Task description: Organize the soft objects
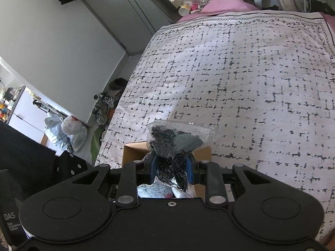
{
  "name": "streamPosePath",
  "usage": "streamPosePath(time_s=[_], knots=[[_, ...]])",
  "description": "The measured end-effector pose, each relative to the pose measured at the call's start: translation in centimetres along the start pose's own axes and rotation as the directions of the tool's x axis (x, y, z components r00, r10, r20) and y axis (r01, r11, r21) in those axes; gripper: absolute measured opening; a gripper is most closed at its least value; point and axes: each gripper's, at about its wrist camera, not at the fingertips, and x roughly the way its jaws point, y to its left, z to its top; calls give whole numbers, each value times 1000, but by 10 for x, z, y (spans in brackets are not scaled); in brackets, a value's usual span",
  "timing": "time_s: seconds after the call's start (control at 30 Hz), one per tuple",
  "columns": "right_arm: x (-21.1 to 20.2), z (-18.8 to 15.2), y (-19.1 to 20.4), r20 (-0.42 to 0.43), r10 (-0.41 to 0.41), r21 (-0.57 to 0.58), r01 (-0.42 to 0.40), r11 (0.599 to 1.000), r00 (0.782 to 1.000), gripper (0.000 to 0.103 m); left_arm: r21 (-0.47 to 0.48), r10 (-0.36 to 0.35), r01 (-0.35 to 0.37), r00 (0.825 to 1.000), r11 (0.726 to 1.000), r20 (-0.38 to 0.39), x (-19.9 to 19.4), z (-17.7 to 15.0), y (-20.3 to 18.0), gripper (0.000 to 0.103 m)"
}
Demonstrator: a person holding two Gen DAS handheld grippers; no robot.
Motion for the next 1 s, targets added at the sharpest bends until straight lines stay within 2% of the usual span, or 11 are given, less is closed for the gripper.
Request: streamPosePath(time_s=[0.03,0.17,0.5,0.63,0.83,0.9,1.0], knots=[[2,0,2,-2,4,5,-4,1000,1000,29,-2,7,-7,1000,1000,2,-2,2,2,48],[6,0,1,-10,27,60,-27,998,1000,46,-9,24,-24,1000,1000,15,-10,6,10,48],[-19,-3,-10,18,8,67,-9,998,1000,46,-2,26,-26,1000,1000,10,-24,0,8,52],[-33,-7,-18,30,-2,73,0,997,1000,49,22,18,-18,1000,1000,12,-32,-5,-3,61],[-57,-15,-27,62,-20,69,16,997,998,64,69,18,-20,999,997,29,-47,-18,-19,72],[-66,-18,-29,75,-30,64,25,998,997,74,86,20,-22,999,996,31,-51,-23,-25,74],[-81,-23,-32,103,-51,54,45,998,993,83,116,22,-27,999,993,41,-60,-30,-32,79]])
